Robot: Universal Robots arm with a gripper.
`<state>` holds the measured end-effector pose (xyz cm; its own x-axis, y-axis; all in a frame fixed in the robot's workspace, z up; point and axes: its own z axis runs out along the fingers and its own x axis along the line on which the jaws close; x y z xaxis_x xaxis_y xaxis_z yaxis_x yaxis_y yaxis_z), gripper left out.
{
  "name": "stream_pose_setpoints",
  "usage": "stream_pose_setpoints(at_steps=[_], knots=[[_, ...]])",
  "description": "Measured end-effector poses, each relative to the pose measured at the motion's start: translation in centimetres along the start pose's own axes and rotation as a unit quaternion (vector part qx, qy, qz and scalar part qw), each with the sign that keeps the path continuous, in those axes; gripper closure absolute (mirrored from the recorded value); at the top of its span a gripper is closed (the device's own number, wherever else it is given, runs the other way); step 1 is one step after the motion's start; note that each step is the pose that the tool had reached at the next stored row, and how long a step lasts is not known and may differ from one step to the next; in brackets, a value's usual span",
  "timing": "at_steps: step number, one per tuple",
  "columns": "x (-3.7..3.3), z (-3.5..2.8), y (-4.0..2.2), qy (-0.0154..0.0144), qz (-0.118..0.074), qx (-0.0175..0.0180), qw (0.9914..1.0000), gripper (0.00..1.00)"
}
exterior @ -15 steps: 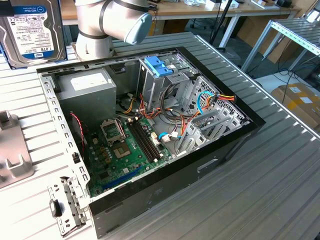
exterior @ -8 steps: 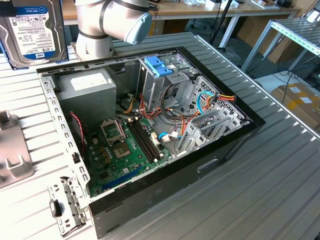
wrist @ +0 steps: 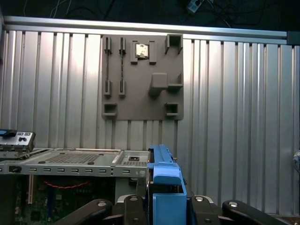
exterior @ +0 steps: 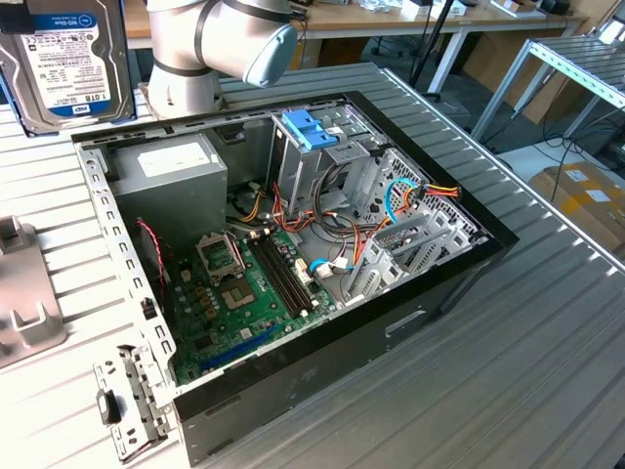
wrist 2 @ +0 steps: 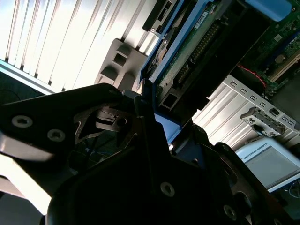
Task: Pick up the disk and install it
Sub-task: 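Pick up the disk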
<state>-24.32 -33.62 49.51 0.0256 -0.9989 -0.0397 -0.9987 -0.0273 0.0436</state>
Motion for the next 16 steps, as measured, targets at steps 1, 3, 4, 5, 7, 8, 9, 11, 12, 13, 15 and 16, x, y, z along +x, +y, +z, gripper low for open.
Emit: stream_pose_setpoints(at_steps=[1, 3, 4, 5, 7, 8, 9, 11, 12, 13, 15, 16], knots=[[0.02, 0.00, -0.02, 0.0000, 0.000, 0.0000, 1.00000, 0.63], [0.07, -0.01, -0.06, 0.0000, 0.000, 0.0000, 1.00000, 0.63], [0.09, -0.01, -0.09, 0.0000, 0.000, 0.0000, 1.00000, 0.63], [0.12, -0.01, -0.11, 0.0000, 0.000, 0.0000, 1.00000, 0.63], [0.18, -0.01, -0.17, 0.0000, 0.000, 0.0000, 1.00000, 0.63], [0.20, -0.01, -0.19, 0.0000, 0.000, 0.0000, 1.00000, 0.63], [0.24, -0.02, -0.23, 0.0000, 0.000, 0.0000, 1.00000, 0.63], [0.29, -0.02, -0.27, 0.0000, 0.000, 0.0000, 1.00000, 0.63], [0.32, -0.03, -0.30, 0.0000, 0.000, 0.0000, 1.00000, 0.63], [0.40, -0.03, -0.35, 0.0000, 0.000, 0.0000, 1.00000, 0.63], [0.49, -0.04, -0.45, 0.0000, 0.000, 0.0000, 1.00000, 0.63], [0.85, -0.07, -0.79, 0.0000, 0.000, 0.0000, 1.00000, 0.63]])
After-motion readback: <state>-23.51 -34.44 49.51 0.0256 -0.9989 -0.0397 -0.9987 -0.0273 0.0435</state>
